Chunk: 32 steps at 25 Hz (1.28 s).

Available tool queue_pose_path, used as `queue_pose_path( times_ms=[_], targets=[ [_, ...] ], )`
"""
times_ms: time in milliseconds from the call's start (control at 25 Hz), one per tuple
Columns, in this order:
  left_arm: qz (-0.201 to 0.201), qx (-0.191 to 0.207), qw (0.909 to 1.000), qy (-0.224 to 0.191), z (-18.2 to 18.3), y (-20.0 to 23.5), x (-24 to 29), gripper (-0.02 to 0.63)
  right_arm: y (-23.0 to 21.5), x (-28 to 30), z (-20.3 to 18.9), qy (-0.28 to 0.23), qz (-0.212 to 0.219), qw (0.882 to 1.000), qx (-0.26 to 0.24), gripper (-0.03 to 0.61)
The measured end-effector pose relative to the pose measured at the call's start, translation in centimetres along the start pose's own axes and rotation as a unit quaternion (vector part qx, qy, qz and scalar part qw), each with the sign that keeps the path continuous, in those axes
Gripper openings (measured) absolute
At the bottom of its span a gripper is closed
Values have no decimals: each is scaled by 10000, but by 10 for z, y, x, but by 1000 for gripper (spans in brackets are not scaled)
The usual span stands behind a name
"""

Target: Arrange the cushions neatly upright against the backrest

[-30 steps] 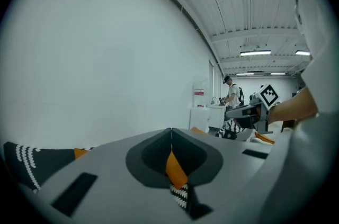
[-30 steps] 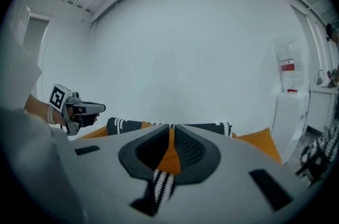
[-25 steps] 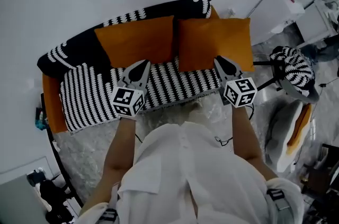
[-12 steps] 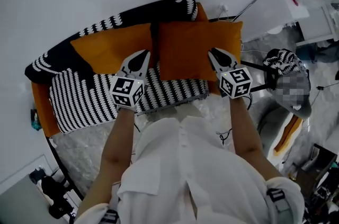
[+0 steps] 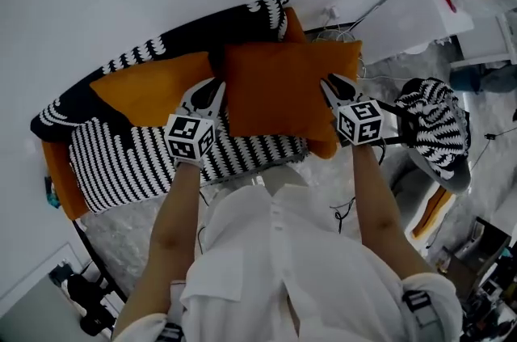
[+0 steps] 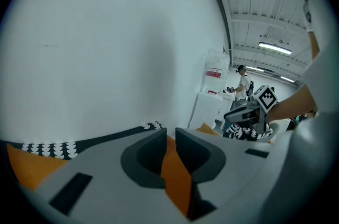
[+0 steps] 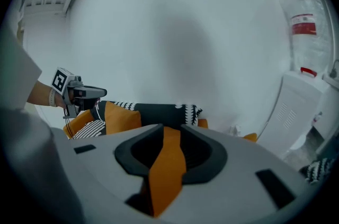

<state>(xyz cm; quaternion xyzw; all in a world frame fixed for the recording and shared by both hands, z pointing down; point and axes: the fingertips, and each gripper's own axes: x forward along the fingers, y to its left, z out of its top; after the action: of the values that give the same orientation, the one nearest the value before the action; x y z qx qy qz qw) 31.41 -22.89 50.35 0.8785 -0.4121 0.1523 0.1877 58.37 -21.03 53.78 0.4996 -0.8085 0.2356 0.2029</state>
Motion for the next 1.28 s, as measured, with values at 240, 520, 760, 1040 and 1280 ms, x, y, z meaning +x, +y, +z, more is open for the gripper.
queue_pose_path(
  times_ms=[240,520,760,1040,1280],
  targets=[
    [-125,-28,9981,605,-34,-2,54,106,-64,21,-39,630,-289,9973,257,149],
    [-295,-112,9915,1265,-78,1,95,194,-103,43,-86,1432,-675,9861,498,230],
    [-235,-288,9825,1824,-118,16,128,258,-122,60,-114,1965,-914,9734,742,265],
    [-235,-400,9652,2574,-174,23,158,296,-132,74,-136,2317,-1111,9638,713,273],
    [-100,-410,9510,3063,-211,31,177,303,-142,82,-147,2410,-1114,9620,641,276]
  ],
)
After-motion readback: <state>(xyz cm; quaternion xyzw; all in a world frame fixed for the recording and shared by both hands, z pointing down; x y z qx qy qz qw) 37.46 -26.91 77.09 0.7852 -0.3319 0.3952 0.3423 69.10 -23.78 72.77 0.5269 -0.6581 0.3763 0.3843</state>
